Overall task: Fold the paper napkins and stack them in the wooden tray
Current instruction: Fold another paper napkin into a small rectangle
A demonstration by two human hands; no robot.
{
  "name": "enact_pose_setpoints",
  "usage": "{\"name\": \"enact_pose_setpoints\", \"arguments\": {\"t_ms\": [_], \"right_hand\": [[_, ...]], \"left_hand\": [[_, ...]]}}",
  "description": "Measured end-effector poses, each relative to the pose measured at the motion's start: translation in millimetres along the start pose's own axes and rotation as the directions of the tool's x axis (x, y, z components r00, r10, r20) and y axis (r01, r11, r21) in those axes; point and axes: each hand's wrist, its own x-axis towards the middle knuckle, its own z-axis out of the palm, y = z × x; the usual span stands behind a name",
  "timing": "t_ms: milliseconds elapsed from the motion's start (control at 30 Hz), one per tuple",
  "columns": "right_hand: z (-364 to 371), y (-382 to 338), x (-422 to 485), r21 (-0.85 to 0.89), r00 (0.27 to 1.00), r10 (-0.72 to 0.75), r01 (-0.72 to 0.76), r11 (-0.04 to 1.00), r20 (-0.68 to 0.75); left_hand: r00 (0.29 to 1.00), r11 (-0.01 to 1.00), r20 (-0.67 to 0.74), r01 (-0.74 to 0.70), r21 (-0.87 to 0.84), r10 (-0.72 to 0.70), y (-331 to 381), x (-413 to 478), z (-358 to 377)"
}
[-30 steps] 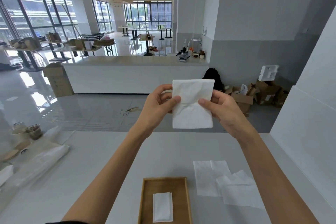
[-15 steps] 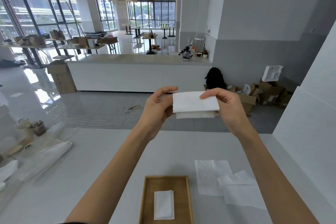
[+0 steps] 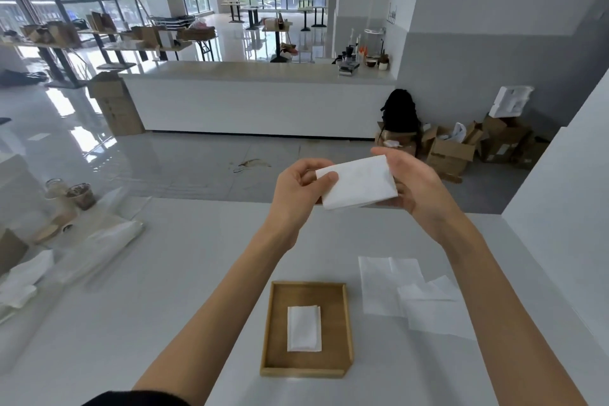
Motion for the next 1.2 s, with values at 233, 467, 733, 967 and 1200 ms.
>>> {"name": "enact_pose_setpoints", "arguments": {"t_ms": [233,467,733,967,1200], "right_hand": [[31.1,18.5,-13.1,-0.183,0.997,-0.08,0.079,0.98,0.0],[55.5,23.6,-7.9,-0.33,0.988,-0.033,0.083,0.94,0.153],[102.8,139.3,-56.2,-0.101,0.975,0.205,-0.213,0.972,-0.085],[113.6,256.0,-91.4,-0.236,0.933,0.322,-0.354,0.905,-0.162],[114.3,348.5,-80.6,-0.355,0.847,0.492,-0.532,0.769,-0.203]], "left_hand": [[0.96,0.983,0.21,0.181,0.035,-0.184,-11.0,-33.6,-27.8],[0.871,0.95,0.395,0.31,0.02,-0.292,-33.2,-54.4,-49.4],[0.923,0.922,-0.003,0.383,-0.056,-0.384,-112.8,-80.1,-64.3],[0.832,0.811,-0.131,0.555,0.185,-0.539,-222.6,-103.4,-87.5],[0.773,0.652,-0.194,0.62,0.437,-0.604,-315.8,-86.9,-94.8]]}}
